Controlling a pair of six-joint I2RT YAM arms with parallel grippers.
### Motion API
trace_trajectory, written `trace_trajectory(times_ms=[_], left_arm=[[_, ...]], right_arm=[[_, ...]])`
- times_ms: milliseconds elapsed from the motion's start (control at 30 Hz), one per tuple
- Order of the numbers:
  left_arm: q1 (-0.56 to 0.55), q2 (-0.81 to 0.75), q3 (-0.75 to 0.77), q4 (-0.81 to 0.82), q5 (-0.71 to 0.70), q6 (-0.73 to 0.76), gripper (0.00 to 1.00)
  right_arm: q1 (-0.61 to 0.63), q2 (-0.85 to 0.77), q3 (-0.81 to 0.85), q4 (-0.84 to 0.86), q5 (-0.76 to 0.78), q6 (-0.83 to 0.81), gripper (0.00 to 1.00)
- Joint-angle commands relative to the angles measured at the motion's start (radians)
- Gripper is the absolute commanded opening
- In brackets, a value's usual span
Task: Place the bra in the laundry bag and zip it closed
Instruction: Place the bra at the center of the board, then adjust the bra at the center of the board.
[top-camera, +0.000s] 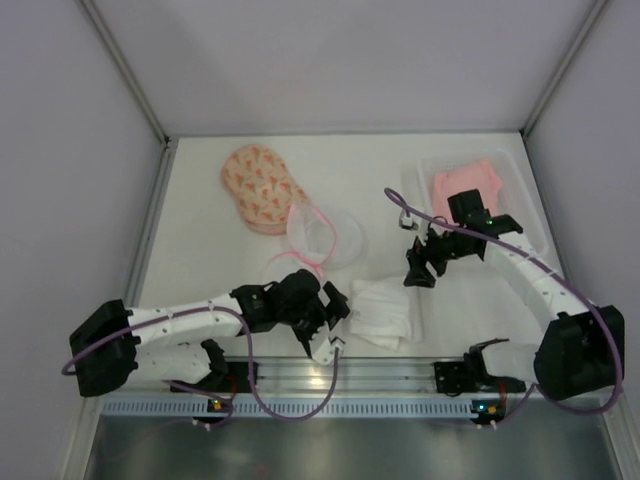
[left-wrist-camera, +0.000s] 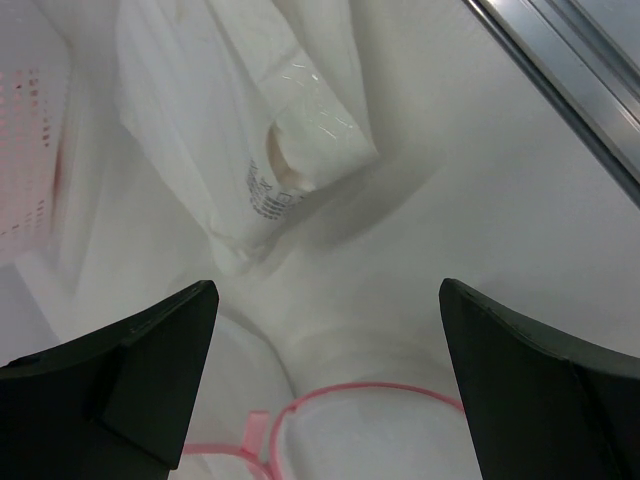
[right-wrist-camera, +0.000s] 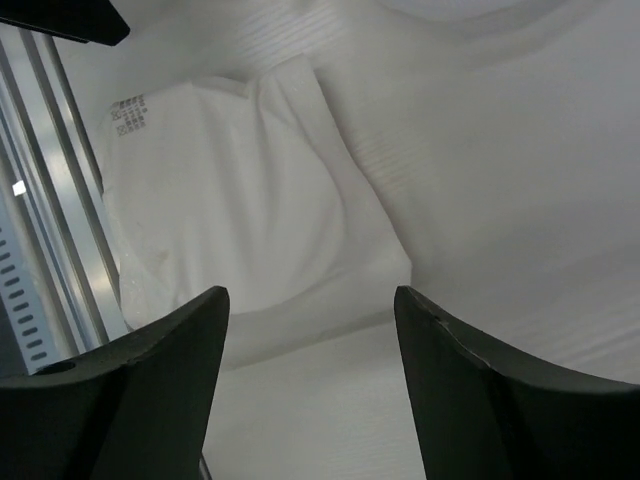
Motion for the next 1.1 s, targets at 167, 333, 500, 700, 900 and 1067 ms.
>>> trace_trajectory(times_ms=[167,333,500,700,900,1067], left_arm=[[-0.039,-0.011,0.039,0.162,-0.132,-0.134,0.99],[-0.041,-0.068,0.013,0.162,-0.149,-0.149,0.99],[-0.041,-0.076,0.030,0.156,-0.177,-0.196,0.99],[-0.041,-0.071,0.035,0.158,-0.174,-0.212,0.99],[-0.041,-0.064,0.042,0.155,-0.172,-0.239,0.99],[-0.041,-0.060,0.050,0.154,-0.192,-0.272,0.99]], right_arm=[[-0.038,-0.038,-0.002,-0.223,0.135,-0.134,0.83],[-0.025,0.123,0.039,-0.216,0.144,-0.085,0.86],[-0.027,0.160,0.062,-0.124,0.121,-0.169,0.82],[-0.011,0.278,0.128,-0.151,0.139,-0.252,0.81],[0.099,0.264,0.035,-0.010,0.261,-0.271,0.81],[0.121,0.346,-0.001,0.031,0.288,-0.304,0.69]])
